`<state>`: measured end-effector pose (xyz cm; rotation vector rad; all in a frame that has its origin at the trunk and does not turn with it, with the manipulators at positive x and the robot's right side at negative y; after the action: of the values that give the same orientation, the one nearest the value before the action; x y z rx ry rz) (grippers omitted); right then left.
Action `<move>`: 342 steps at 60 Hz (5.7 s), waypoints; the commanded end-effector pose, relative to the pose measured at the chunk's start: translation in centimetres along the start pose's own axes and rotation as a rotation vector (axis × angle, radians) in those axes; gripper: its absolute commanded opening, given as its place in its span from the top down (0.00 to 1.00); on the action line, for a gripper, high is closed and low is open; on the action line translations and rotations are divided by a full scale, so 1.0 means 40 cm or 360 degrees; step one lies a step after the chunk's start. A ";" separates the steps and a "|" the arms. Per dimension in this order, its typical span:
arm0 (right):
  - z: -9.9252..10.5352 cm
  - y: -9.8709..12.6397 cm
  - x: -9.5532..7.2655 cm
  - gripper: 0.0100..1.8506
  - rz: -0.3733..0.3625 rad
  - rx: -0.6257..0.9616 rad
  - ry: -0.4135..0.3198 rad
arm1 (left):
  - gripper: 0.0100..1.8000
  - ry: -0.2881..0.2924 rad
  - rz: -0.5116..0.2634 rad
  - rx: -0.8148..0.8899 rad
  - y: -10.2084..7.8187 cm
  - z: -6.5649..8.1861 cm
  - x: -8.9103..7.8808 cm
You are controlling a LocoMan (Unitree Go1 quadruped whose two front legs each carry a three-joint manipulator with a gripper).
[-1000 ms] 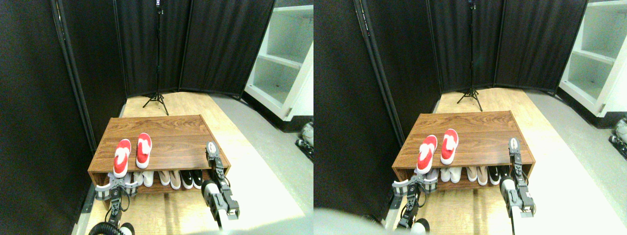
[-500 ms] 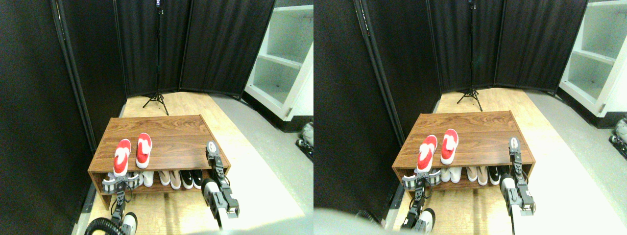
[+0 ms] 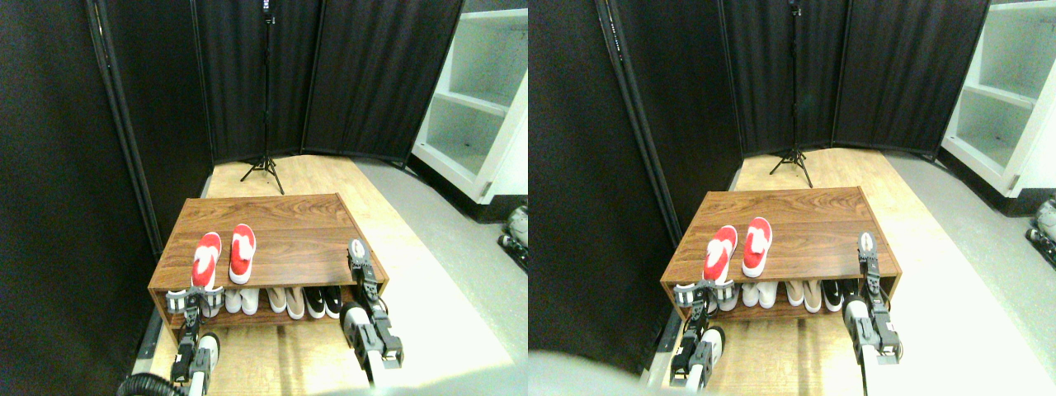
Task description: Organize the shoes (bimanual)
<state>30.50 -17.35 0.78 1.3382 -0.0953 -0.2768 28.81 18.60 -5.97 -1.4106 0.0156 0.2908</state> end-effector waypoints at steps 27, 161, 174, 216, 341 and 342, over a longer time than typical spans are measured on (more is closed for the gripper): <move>0.006 0.019 -0.007 1.00 0.0087 -0.0015 -0.0030 | 0.08 0.0052 0.0053 0.0067 0.012 -0.028 0.045; 0.002 0.020 0.003 1.00 0.0103 0.0032 -0.0098 | 1.00 -0.0251 0.0061 0.0437 -0.040 0.103 0.156; 0.007 0.022 0.004 1.00 0.0139 -0.0016 -0.0112 | 1.00 -0.0146 0.0121 0.0404 -0.041 0.066 0.163; 0.023 0.022 0.008 1.00 0.0163 0.0005 -0.0143 | 1.00 0.0146 0.0155 0.0358 -0.058 -0.022 0.161; 0.014 0.008 -0.018 1.00 0.0067 -0.0038 0.0045 | 1.00 0.0113 -0.0238 0.0166 -0.103 0.080 -0.155; 0.015 0.008 -0.018 1.00 0.0071 -0.0048 0.0043 | 1.00 0.0110 -0.0235 0.0188 -0.102 0.079 -0.157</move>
<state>29.65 -17.69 0.52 1.3171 -0.0766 -0.2509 23.02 20.32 -1.29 -1.3130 0.0201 0.1528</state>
